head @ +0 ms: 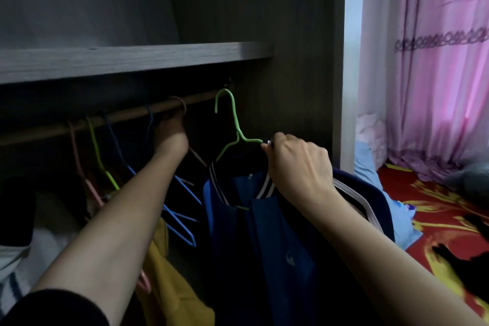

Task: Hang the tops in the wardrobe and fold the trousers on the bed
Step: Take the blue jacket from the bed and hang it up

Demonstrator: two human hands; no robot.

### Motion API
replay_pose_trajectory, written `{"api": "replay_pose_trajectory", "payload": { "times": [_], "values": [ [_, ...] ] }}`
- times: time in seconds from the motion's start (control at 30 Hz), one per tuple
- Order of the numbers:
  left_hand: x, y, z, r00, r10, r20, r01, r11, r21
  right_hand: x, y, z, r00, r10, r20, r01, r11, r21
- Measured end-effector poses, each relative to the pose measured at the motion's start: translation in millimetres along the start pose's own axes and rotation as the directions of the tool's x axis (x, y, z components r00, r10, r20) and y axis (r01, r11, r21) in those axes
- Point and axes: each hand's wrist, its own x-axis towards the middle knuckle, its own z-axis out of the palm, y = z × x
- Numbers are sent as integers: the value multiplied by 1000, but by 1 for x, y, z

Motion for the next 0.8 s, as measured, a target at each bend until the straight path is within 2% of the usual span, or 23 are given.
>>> {"api": "replay_pose_trajectory", "payload": {
  "times": [0.13,0.2,0.6,0.7,0.8],
  "values": [
    [-2,-24,-5,989,127,-73,-111,975,191,-9,2,-2,1000,30,7,-30,999,-36],
    [-6,-28,-10,986,151,-68,-133,966,222,-10,-1,-4,999,43,9,-43,998,-43],
    [-37,-36,-63,997,13,82,-25,990,139,76,-37,5,999,28,-33,-29,998,-56],
    [-49,-41,-66,993,-19,116,-1,986,169,95,-43,11,1000,11,17,-9,998,-70],
    [-56,-41,-69,991,42,125,-66,979,194,101,-44,32,987,-26,161,35,998,-52]
  ]
}}
